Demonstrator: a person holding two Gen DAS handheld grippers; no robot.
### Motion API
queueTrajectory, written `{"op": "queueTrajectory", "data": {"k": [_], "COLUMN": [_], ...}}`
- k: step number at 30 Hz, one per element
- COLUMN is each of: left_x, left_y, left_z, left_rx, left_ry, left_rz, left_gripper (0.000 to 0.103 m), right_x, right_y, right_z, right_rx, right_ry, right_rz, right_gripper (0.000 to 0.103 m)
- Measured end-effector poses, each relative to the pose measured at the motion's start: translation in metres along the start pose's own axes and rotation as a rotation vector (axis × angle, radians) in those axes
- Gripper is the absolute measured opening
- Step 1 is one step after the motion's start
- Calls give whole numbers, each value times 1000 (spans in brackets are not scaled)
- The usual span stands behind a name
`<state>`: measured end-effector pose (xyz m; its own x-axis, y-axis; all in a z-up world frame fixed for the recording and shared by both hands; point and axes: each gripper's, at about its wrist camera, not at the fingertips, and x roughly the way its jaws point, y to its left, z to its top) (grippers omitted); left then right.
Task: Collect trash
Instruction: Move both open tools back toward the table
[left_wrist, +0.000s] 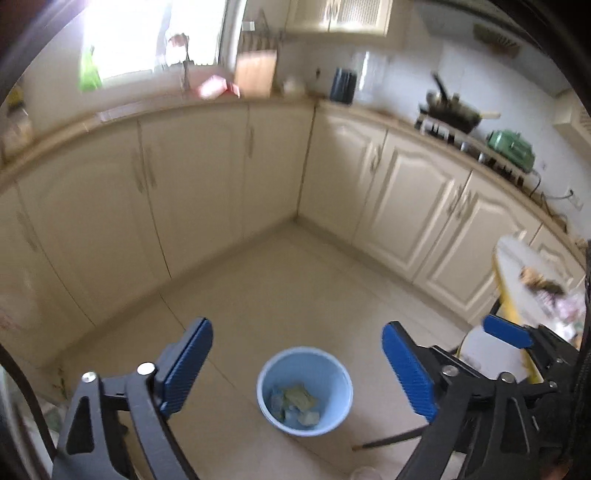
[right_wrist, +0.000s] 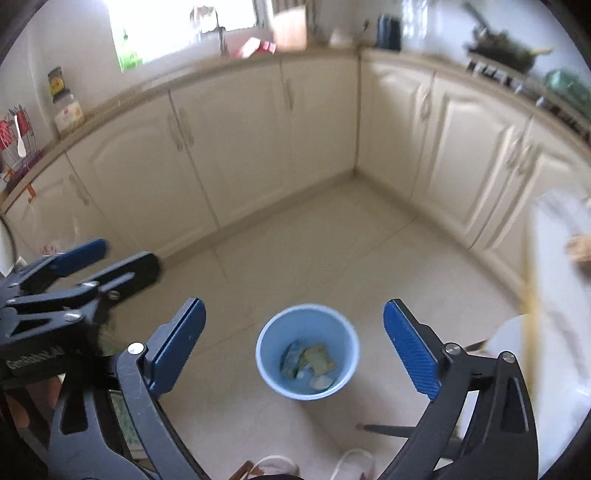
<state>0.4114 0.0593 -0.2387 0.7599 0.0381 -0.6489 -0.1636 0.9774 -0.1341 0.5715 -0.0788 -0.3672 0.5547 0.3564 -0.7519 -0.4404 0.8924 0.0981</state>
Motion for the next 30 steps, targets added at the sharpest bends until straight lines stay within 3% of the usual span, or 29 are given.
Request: {"op": "queueTrajectory", "data": {"k": [6, 12, 17, 24, 30], "left_x": [-118, -222, -294, -348, -346], "left_y": [-44, -95, -133, -180, -150], "left_z": [-19, -58, -96, -155, -192], "left_rx": [39, 46, 83, 173, 194], "left_ry": [-160, -324, -430, -524, -587], "left_rz": [54, 38, 38, -21, -50], "left_gripper": [100, 102, 102, 102, 102], "right_x": [-97, -203, -284, -351, -388], "right_y": [10, 19, 20, 20, 16], "right_z": [5, -5, -20, -37, -57], "right_rx": [14, 13, 47, 55, 71], "right_ry": [-174, -375, -514, -612, -679], "right_rz": [-103, -235, -275, -303, -338], "right_gripper": [102, 103, 103, 103, 103]}}
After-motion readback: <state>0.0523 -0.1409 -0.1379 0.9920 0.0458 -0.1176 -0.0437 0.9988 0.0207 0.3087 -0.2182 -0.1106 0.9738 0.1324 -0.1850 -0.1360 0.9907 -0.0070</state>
